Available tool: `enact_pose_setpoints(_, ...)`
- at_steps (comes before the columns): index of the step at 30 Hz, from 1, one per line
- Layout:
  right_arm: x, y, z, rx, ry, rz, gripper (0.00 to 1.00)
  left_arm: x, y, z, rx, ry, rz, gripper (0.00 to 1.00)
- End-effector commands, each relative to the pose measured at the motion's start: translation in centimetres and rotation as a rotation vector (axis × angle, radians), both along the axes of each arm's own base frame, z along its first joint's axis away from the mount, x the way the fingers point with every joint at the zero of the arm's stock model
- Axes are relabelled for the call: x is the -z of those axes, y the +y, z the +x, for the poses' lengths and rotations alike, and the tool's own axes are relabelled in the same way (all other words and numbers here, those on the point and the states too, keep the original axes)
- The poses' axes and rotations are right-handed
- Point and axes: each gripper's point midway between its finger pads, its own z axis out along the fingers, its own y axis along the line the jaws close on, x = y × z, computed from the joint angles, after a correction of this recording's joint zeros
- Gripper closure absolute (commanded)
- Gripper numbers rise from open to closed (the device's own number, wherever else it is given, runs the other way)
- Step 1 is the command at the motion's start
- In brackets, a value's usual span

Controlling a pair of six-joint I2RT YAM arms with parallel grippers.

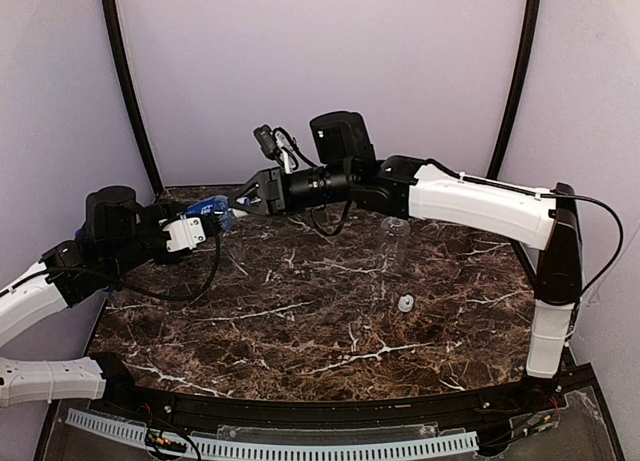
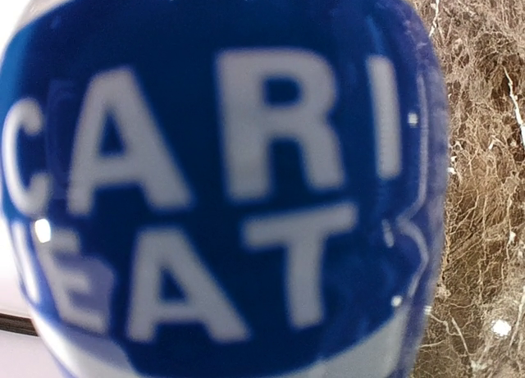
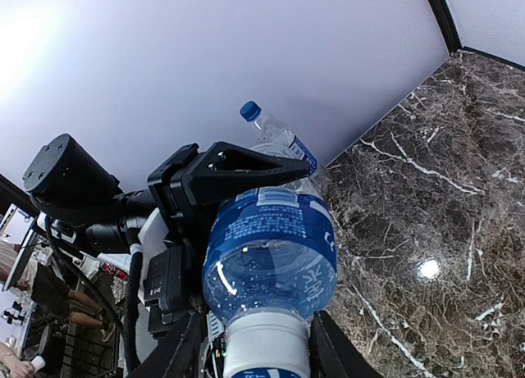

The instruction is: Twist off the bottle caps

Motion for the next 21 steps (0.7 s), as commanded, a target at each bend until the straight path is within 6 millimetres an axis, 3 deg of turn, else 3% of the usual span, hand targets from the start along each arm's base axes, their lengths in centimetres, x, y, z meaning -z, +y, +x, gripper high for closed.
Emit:
enact_pose_setpoints(1, -1.6, -0.1, 0.7, 0.0, -0.024, 0.061, 0.61, -0.2, 0.0, -0.1, 0.005, -0.025, 0.007, 0.5)
enact_pose_setpoints(4, -1.5, -0.2, 0.8, 0.002, -0.02, 0.058, 0.67, -0.2, -0.1, -0.1, 0.001, -0.024, -0.001, 0.5)
enact_pose_setpoints(14, 0.3, -1.1, 0.3, 0.01, 0.008, 0.01, 0.52, -0.2, 0.0, 0.0, -0.004, -0.027, -0.008, 0.5)
enact_pose_setpoints(19, 0.1, -1.2, 0.4, 0.017, -0.007, 0.008, 0.7, -0.3, -0.1, 0.0, 0.001, -0.028, -0.011, 0.5)
enact_pose_setpoints(21, 0.0, -1.2, 0.3, 0.012, -0.007, 0.01, 0.69, -0.2, -0.1, 0.0, -0.001, -0.028, -0.008, 0.5)
